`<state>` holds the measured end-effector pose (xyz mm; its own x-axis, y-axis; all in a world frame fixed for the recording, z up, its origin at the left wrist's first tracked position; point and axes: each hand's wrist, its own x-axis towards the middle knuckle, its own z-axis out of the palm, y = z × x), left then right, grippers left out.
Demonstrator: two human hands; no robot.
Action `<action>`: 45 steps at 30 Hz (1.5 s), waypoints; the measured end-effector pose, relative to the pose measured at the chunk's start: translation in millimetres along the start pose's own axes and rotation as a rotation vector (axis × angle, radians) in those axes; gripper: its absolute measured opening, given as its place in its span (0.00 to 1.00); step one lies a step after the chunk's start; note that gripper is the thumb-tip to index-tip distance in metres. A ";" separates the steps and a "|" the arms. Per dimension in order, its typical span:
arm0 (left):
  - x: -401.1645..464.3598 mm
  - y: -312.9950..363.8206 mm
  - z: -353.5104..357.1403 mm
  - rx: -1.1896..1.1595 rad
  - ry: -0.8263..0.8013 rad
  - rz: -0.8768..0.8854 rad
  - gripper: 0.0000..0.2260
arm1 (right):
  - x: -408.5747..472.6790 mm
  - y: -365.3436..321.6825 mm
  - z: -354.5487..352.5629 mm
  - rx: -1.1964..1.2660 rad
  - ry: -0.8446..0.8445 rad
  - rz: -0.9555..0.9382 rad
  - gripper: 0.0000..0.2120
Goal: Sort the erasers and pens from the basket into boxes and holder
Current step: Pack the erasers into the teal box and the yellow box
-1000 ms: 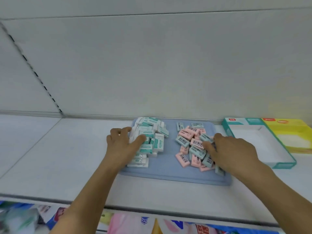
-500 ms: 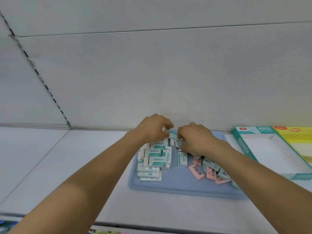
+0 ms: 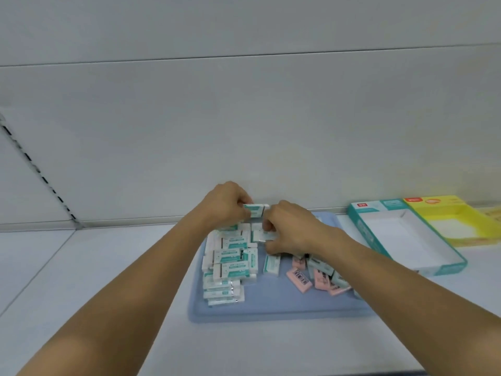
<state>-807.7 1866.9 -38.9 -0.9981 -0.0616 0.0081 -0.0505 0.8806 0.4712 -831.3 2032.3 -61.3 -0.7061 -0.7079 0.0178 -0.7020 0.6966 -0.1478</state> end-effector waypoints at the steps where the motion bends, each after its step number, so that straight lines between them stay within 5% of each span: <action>1: -5.2 -1.8 -4.1 -0.103 0.060 -0.042 0.06 | -3.2 2.1 -1.0 0.037 0.030 0.001 0.15; 3: -17.6 -4.8 -11.5 -0.400 0.163 -0.122 0.05 | -11.8 5.5 -5.4 0.231 0.117 0.038 0.12; 6: -35.9 4.1 -11.1 -0.792 0.213 -0.184 0.04 | -28.2 9.4 -15.0 0.953 0.200 0.196 0.05; 9: -45.5 31.4 4.5 -1.068 0.210 -0.192 0.06 | -42.6 21.8 -25.0 1.563 0.092 0.287 0.08; 11: -47.7 50.7 15.4 -1.156 0.210 -0.181 0.07 | -53.1 33.2 -33.8 1.715 0.001 0.282 0.10; 16: -45.3 89.3 37.5 -1.197 0.222 -0.146 0.06 | -77.0 77.7 -46.6 1.518 0.001 0.201 0.10; 20: -37.9 125.2 60.1 -1.265 0.193 -0.165 0.04 | -95.9 140.9 -62.3 1.221 0.393 0.346 0.04; 22: -31.0 147.3 75.0 -1.336 0.168 -0.218 0.05 | -102.4 174.4 -58.7 1.043 0.458 0.437 0.04; 27: -9.4 189.1 110.8 -1.407 0.136 -0.393 0.08 | -99.7 202.7 -24.6 0.905 0.259 0.592 0.06; 37: -4.1 203.8 126.9 -1.536 0.084 -0.519 0.10 | -88.5 190.3 -2.0 1.106 0.352 0.744 0.09; 45: -0.7 192.1 128.8 -1.381 0.174 -0.410 0.04 | -92.4 195.0 4.7 0.340 0.155 0.544 0.08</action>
<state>-821.3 2096.6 -62.0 -0.9003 -0.3367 -0.2759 -0.1512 -0.3525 0.9235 -902.5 2232.9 -96.4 -0.9748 -0.2227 -0.0095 -0.1911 0.8567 -0.4791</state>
